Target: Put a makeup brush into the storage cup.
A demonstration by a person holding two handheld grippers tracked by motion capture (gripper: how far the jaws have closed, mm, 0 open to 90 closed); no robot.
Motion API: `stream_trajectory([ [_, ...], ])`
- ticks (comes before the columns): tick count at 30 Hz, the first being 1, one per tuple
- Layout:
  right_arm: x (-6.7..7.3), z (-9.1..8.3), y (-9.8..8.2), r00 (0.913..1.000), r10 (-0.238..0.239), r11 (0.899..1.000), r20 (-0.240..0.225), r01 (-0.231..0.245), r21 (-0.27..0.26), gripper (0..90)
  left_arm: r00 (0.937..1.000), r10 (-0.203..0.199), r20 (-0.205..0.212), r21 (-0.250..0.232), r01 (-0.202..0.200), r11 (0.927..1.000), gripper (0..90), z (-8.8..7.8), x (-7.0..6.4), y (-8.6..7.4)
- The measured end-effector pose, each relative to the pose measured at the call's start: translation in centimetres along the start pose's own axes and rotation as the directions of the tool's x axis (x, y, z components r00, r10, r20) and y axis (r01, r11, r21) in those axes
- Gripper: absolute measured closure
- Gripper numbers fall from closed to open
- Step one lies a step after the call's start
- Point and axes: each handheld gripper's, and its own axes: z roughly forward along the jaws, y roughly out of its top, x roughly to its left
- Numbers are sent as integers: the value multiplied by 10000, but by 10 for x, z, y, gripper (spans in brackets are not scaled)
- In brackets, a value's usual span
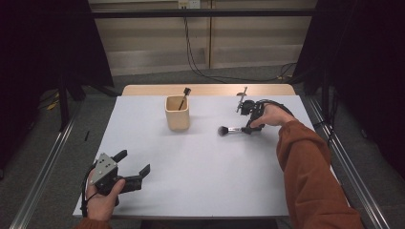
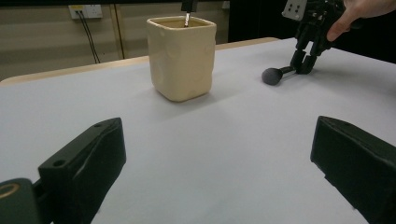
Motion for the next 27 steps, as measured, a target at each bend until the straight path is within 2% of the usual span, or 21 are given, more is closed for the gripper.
stream_trajectory([
  [6, 1, 0, 0, 9999, 109, 9999, -74, -109, 67, 755, 10000, 1, -17, -1, -1, 10000, 34, 0, 0, 0],
  [14, 1, 0, -1, 9997, 232, 9997, -18, -232, -54, 762, 10000, -14, 11, 3, 14, 10000, 34, 0, 0, 0],
  [15, 2, -1, -2, 9992, 400, 9992, -34, -400, 8, 762, 10000, -19, 8, 3, 19, 10000, 34, 0, 0, 0],
  [18, 2, -1, -4, 9991, 418, 9988, 49, -417, -245, 762, 10000, -15, 12, -3, 15, 10000, 34, 0, 0, 0],
  [23, 4, -2, -6, 9977, 678, 9971, 90, -674, -365, 762, 10000, -44, 3, -18, 44, 10000, 34, 0, 0, 0],
  [26, 5, -5, -7, 9970, 750, 9951, 214, -735, -661, 762, 10000, -55, -13, -23, 55, 10000, 34, 0, 1, 0],
  [27, 5, -6, -7, 9953, 868, 9936, 431, -834, -761, 762, 10000, -54, -12, -25, 53, 10000, 34, 0, 0, 0],
])
